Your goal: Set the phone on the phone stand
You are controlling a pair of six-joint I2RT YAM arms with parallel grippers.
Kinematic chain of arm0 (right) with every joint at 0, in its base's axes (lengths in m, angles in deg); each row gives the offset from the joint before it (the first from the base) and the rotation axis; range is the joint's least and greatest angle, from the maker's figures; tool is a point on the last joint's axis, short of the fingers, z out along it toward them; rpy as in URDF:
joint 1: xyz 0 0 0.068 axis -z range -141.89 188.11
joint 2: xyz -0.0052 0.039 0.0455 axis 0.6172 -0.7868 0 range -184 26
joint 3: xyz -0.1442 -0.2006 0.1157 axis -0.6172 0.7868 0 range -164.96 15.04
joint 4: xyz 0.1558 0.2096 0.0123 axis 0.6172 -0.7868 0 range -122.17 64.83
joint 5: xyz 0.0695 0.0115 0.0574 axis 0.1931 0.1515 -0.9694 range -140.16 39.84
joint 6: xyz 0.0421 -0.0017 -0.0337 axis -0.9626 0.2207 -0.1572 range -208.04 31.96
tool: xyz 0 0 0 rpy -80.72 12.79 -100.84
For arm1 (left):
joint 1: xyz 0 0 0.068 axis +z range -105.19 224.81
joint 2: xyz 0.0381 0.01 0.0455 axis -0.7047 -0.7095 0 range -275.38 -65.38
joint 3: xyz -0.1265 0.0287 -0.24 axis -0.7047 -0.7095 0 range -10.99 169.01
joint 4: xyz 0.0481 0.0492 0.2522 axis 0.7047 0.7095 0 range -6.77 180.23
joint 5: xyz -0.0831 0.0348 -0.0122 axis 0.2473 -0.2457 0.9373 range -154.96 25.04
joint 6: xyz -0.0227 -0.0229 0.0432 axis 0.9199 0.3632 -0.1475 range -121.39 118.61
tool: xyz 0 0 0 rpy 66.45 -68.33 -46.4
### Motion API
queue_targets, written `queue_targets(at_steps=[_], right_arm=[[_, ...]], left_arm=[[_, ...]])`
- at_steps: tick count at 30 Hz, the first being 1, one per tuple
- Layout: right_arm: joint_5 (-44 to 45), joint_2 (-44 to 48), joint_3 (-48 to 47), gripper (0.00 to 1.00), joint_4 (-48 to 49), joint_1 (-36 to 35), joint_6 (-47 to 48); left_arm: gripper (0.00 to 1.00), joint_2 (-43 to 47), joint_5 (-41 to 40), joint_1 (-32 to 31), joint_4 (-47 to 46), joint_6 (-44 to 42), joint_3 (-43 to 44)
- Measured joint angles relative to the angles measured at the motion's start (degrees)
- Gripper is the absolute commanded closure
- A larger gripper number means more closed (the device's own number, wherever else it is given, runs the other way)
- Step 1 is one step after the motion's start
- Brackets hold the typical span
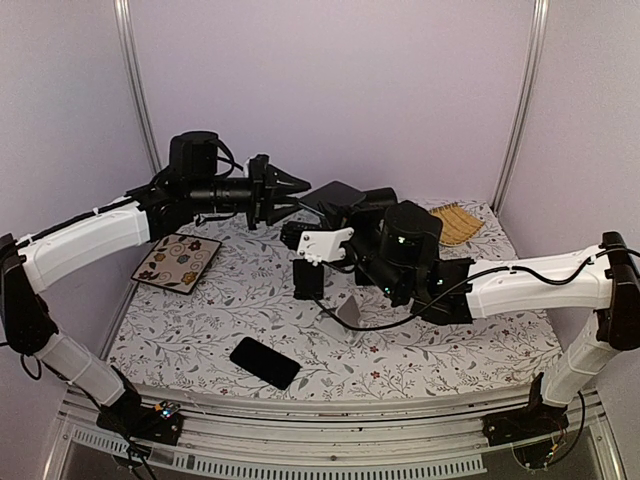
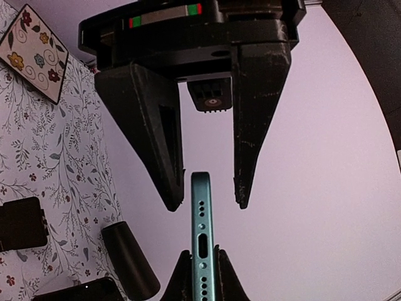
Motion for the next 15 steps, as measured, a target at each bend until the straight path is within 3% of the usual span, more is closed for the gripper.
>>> queue_targets(at_steps=[15], right_arm=[[0.24,-0.02,0.87,0.98,1.77,-0.04,2.99]], left_arm=[[0.86,-2.73,2.82,-1.22,2.75,-1.22,2.95]])
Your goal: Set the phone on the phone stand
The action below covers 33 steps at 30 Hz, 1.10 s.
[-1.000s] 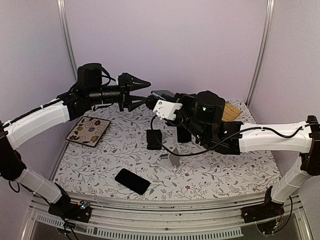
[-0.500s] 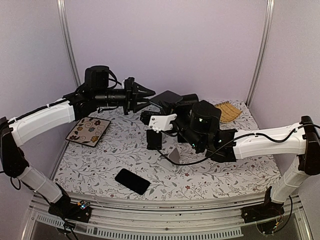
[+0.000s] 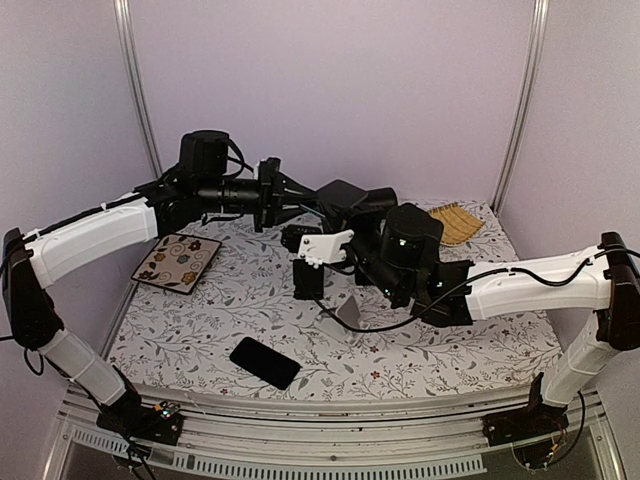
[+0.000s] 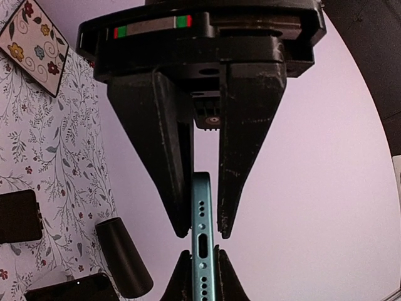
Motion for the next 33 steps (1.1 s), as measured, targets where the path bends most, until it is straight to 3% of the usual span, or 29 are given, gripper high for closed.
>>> queue_targets(at_steps=[3,6,16,22,27,33], right_arm=[[0.0,-0.07,0.09,0.97,0.31,0.0,0.26],[0.13,-0.17,0.37,0.89,0.81,-0.02,1.36],[0.31,-0.17,-0.5,0.23,-0.11,-0.24,-1.44],[-0.07,-0.15,-4.87,0.01,-8.33,-0.22,-11.91],[-6.99,1.33,-11.21,0.01,-23.08,0.98,-29.75],[-27.87,5.66,-15.67,0.0,-32.46,8.94,-57.79]], left_arm=[[0.99,-0.02,0.22,-0.07,0.48,0.13,0.07],[1.0,-0.02,0.26,-0.07,0.79,2.03,0.2],[1.0,-0.09,0.81,-0.24,-0.37,1.73,0.04],[1.0,2.01,-1.09,1.6,-4.09,0.11,-2.34],[1.0,6.23,-4.24,5.03,-6.91,-3.41,-5.53],[1.0,8.66,-5.7,5.9,-11.98,-9.11,-8.98]])
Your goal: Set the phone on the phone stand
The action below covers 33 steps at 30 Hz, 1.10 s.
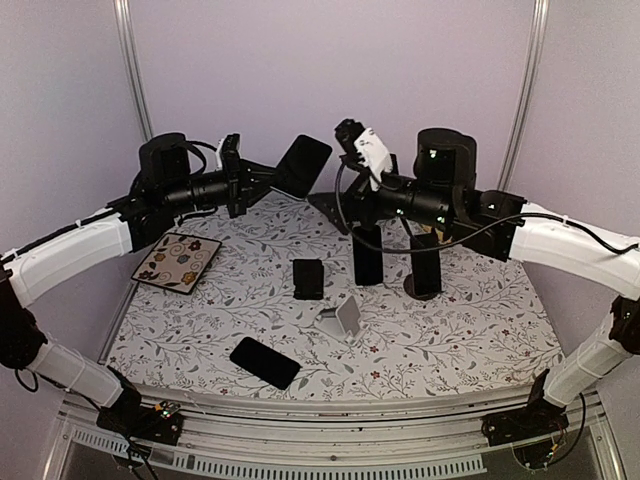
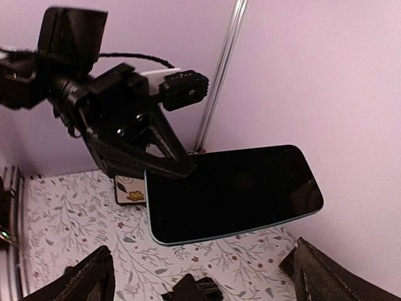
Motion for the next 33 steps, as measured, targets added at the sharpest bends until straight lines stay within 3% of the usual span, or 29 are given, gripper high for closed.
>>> queue_targets(at_steps=[8,16,22,31,33], right_arm=[[-27.65,3.32,4.17,0.1,9.25,17.62,-38.75],[-40.17,0.02,9.4,0.25,24.39,19.87,-66.1],[-42.1,-0.83,9.51,0.51,31.15,20.28,-75.19],[-42.95,-1.16,9.51,0.94,33.0,20.57,-79.23],[-43.39,-1.27,9.51,0.97,33.16,20.63,-79.56]], left_arm=[[1.0,0.24,2.89,-0.55,-7.65,-6.03,-4.0],[1.0,0.2,7.1,-3.65,-12.35,-10.91,-4.28],[1.0,-0.68,9.75,-4.98,-13.44,-12.41,-4.28],[1.0,-0.85,11.87,-5.44,-15.15,-13.92,-4.26],[0.98,-0.85,12.13,-5.49,-15.02,-14.6,-4.24]])
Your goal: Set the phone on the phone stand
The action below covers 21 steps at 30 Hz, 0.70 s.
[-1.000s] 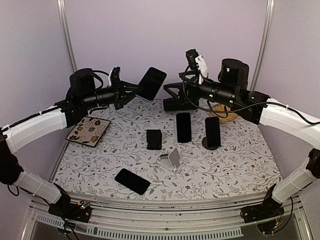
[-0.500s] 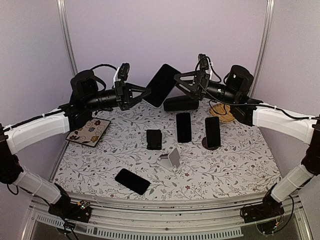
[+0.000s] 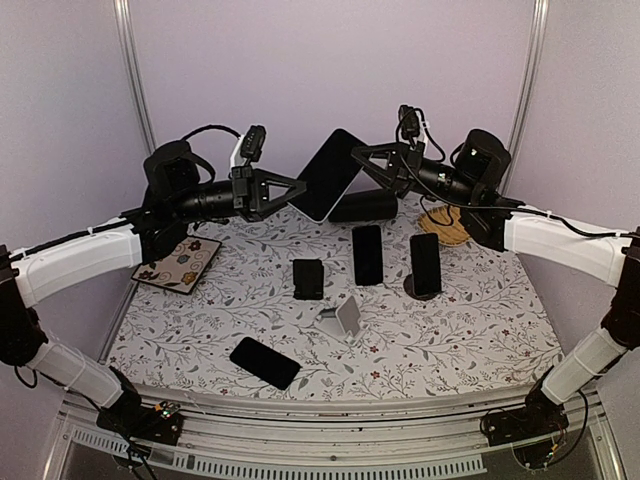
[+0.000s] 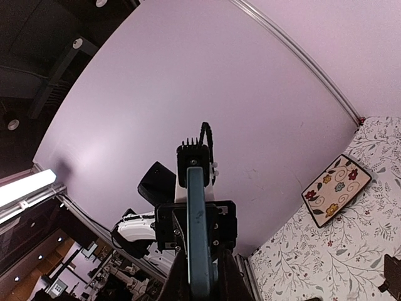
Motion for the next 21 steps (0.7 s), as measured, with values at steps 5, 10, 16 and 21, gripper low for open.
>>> queue_targets(at_steps=[5,10,16,21], right_arm=[[-0.85,-0.26,-0.46,0.98,-1.88,0.2,1.6],[-1.27,-1.14,-3.96,0.98,-10.54,0.17,7.85],[-1.07,-3.34,-12.02,0.98,-24.15,0.17,18.38],[0.22,-5.86,-18.4,0.98,-34.16,0.17,25.88]], left_arm=[[0.36,-0.09,-0.7,-0.04,2.95,-2.89,0.44],[0.14,-0.09,-5.33,-0.35,12.46,-8.61,3.37],[0.11,-0.09,-19.26,-3.28,27.78,-19.45,10.86],[0.09,-0.48,-33.9,-8.35,37.57,-27.45,17.0]])
